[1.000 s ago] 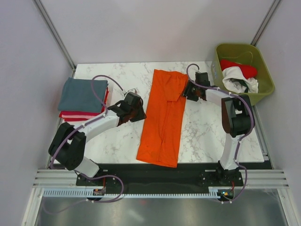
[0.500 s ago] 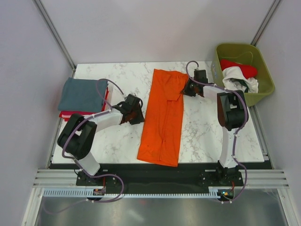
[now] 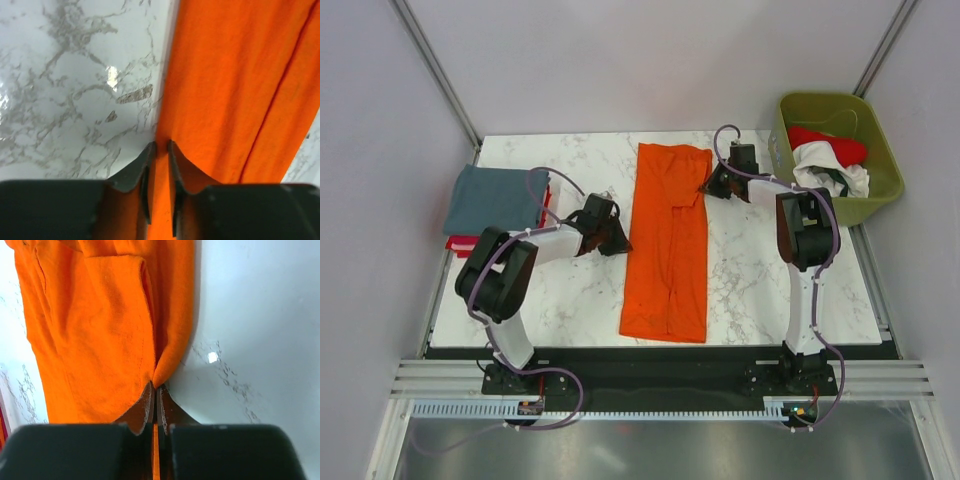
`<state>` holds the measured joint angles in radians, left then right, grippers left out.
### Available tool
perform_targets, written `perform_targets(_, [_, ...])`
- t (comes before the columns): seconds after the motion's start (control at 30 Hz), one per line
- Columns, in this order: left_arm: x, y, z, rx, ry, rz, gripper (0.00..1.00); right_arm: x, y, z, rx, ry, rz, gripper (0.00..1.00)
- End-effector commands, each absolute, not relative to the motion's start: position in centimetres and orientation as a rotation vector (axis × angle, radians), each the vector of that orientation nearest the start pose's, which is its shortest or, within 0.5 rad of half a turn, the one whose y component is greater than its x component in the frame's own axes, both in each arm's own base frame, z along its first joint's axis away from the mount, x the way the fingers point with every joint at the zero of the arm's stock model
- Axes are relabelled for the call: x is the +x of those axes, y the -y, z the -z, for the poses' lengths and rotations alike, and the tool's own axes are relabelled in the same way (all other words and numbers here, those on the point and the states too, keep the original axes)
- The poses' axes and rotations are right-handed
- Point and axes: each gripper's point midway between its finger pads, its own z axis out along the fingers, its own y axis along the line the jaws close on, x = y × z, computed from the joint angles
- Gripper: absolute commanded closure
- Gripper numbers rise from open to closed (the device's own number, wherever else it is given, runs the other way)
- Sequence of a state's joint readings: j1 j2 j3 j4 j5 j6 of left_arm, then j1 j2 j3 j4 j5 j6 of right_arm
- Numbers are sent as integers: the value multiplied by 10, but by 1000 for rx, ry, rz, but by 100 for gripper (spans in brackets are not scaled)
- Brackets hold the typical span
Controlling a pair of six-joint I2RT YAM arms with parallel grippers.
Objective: Fold and stack the t-shirts
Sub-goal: Fold the tshirt
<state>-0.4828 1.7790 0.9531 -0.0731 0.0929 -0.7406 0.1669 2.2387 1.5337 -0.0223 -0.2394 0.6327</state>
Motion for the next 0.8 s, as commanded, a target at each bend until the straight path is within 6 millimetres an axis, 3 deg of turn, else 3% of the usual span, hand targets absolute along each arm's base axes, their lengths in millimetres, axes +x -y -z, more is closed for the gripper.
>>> perform_targets(0.0, [347,230,2,-294,-2623,651,80,557,-161,-14,441,-2325,-684,98])
perform_targets(0.03, [351,230,3,-306,-2622,677,90,559,-162,-16,440,-2321,-687,98])
perform_targets(0.1, [353,232,8,-312,-2634,699,97,561,-162,-14,443,-2320,-687,100])
perform_targets(0.3, [368,219,9,-368,-2614,664,98,573,-165,-12,443,-2308,-700,100])
perform_targets(0.43, [380,210,4,-399,-2591,647,98,594,-169,-19,424,-2274,-716,98])
perform_targets(0.47, [381,211,1,-395,-2587,657,98,594,-171,-12,425,-2293,-716,87])
perform_targets(0.57, [379,213,-11,-348,-2554,677,85,595,-178,-19,387,-2296,-753,54])
perform_targets(0.6, [377,209,-14,-347,-2543,665,81,595,-179,-33,368,-2274,-753,48])
perform_targets(0.63, [371,205,-15,-341,-2538,650,75,589,-177,-31,345,-2282,-724,45])
perform_targets(0.67, [371,201,-27,-334,-2503,641,73,586,-180,-52,317,-2252,-718,42])
perform_targets(0.73, [359,194,-31,-318,-2500,618,69,570,-177,-52,313,-2273,-692,41])
perform_targets(0.77, [356,193,-44,-306,-2470,627,66,563,-179,-55,304,-2274,-683,41])
